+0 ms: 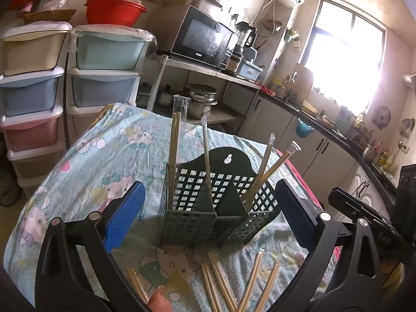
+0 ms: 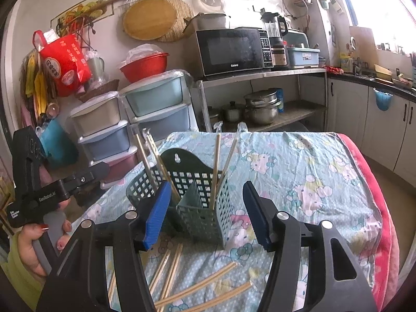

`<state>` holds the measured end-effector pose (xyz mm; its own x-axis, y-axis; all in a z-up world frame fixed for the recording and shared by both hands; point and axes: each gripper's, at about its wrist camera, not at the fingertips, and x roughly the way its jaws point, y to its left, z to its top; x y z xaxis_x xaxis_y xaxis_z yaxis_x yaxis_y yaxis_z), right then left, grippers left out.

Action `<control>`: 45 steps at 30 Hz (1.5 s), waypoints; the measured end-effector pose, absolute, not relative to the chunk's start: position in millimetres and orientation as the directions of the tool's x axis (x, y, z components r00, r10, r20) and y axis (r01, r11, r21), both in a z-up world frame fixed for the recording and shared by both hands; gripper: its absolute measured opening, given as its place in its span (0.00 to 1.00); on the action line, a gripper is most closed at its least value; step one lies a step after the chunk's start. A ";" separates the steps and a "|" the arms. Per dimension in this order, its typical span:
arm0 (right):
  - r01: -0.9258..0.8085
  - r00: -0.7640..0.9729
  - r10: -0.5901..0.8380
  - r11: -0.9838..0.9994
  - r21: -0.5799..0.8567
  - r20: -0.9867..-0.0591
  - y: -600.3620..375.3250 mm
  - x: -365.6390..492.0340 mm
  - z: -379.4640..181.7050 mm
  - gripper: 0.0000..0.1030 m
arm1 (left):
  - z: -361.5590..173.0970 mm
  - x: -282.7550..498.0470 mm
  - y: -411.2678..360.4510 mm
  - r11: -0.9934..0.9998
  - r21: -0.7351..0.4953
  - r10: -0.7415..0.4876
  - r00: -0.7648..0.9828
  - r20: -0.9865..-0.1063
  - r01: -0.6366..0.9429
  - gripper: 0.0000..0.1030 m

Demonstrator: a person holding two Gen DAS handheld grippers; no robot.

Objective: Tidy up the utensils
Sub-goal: 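Pull both tools back and lower them toward chopsticks lying beside the caddy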

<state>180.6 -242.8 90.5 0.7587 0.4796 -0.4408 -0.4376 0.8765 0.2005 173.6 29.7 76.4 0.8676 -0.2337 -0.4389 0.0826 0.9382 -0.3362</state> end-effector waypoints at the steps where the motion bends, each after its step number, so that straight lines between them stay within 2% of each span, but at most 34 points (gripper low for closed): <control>1: -0.439 0.756 0.480 0.876 0.200 -0.444 -242.3 180.2 89.9 0.54 | 75.4 172.9 29.8 0.939 -0.335 -0.232 0.867 -0.441 0.081 0.89; 45: -0.441 0.631 0.466 0.873 0.207 -0.621 -234.2 172.2 10.7 0.54 | -3.6 162.1 24.9 0.958 -0.285 -0.207 0.749 -0.630 0.025 0.89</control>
<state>172.2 -234.2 10.7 0.6305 0.4657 -0.6209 -0.4411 0.8733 0.2071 162.1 24.9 -3.6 0.7485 -0.2071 -0.6300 0.0254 0.9583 -0.2848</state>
